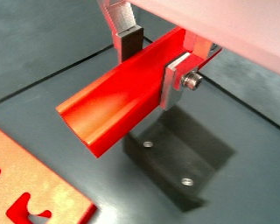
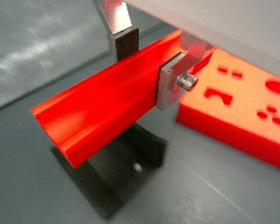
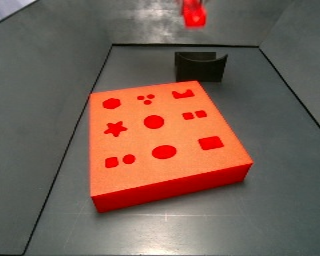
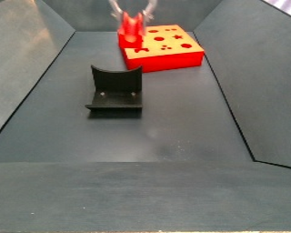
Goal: Pick up the arch object. Move up. Place the arch object on the fixture. Regrasp the arch object. Move to above the board. Insert the arch object.
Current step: Place the arch object on the fixture.
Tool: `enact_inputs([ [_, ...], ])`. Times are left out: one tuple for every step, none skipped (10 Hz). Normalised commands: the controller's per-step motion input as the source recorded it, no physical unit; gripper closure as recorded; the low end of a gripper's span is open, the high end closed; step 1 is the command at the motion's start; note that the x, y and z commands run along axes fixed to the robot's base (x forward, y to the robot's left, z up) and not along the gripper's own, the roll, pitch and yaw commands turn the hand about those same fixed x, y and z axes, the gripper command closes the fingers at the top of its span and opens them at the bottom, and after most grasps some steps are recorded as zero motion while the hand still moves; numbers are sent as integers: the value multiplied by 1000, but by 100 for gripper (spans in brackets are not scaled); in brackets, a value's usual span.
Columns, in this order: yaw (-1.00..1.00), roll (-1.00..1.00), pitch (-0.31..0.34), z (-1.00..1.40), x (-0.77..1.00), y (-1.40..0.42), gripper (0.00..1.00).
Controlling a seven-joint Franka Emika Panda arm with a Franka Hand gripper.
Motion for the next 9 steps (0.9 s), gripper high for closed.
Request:
enact_inputs([
  [-76,-1000,52,118,500,138,100],
  [-79,-1000,55,8,418,71,100],
  [-84,-1000,71,18,340,67,100],
  [-88,-1000,89,32,255,60,100],
  [-97,-1000,100,0,148,52,100],
  [-108,-1000,103,-5,81,49,100],
  [-118,-1000,99,4,58,46,100],
  [-142,-941,94,-7,62,41,100],
  [-138,-818,91,-10,71,42,100],
])
